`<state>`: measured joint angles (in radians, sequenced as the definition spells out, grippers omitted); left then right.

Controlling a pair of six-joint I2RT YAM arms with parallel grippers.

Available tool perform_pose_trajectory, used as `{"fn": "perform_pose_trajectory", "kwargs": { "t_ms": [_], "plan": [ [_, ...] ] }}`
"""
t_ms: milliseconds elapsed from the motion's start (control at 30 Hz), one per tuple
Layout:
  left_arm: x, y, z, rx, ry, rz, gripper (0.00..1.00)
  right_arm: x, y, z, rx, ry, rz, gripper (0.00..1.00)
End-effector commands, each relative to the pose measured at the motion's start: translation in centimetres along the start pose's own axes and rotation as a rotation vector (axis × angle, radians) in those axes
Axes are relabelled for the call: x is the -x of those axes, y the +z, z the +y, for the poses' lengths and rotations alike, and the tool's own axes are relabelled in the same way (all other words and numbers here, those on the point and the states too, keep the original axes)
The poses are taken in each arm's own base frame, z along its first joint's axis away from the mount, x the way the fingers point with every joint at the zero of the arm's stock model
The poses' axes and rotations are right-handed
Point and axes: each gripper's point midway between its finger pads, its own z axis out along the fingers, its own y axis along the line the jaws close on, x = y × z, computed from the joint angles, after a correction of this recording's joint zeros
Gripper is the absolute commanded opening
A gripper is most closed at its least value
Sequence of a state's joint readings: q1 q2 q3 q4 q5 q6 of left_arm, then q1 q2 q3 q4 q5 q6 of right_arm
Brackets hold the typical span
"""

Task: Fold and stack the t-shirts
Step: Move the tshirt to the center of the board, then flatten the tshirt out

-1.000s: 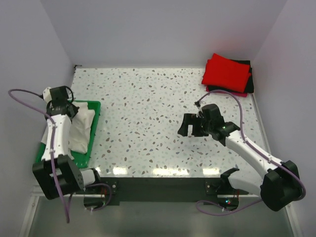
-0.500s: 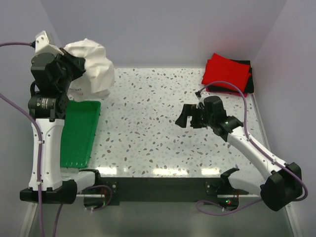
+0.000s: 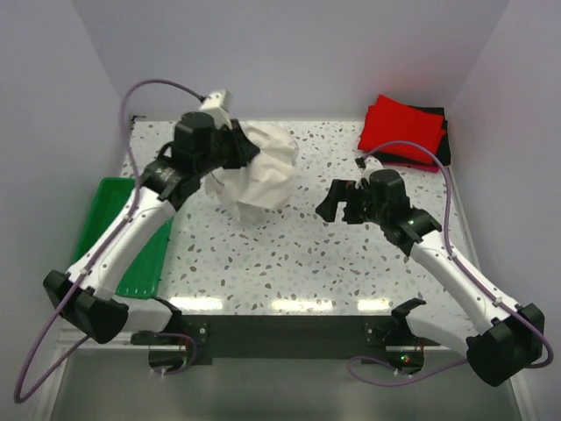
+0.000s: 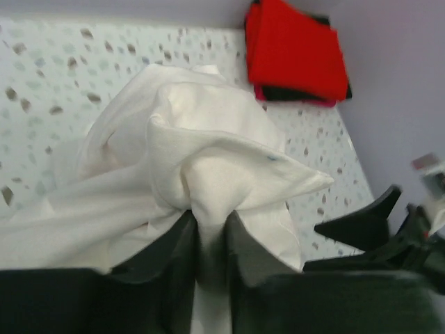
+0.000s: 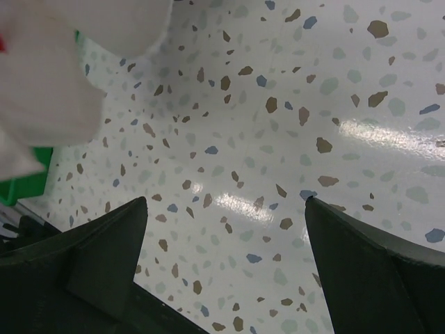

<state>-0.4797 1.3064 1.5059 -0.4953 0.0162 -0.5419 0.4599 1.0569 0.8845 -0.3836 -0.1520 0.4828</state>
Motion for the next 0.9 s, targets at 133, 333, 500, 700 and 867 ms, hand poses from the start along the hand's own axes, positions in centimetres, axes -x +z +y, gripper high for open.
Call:
{"fn": "perform_pose_trajectory", "kwargs": {
  "t_ms": [133,333,500,700,867],
  "plan": [
    [-15.2,3.1,3.0,-0.038,-0.117,0.257,0.55,-1.5,0.6,-2.3,-0.088,0.027,-0.002,0.99],
    [-22.1,1.4,7.4,0.090,-0.206,0.356,0.53,-3.5,3.0,-3.5,-0.104,0.049,0.052,0.99],
    [-26.8,-0.4,10.8,0.219,-0.253,0.435,0.50,-5.1,4.4,-4.1,-0.109,0.066,0.097,0.99],
    [-27.9,-2.6,14.0,0.353,-0.286,0.366,0.52,-8.2,5.1,-5.6,-0.130,0.100,0.146,0.98],
    [-28.4,-2.0,11.4,0.190,-0.294,0.399,0.53,-10.5,6.1,-7.3,-0.176,0.105,0.182,0.94]
  ]
}}
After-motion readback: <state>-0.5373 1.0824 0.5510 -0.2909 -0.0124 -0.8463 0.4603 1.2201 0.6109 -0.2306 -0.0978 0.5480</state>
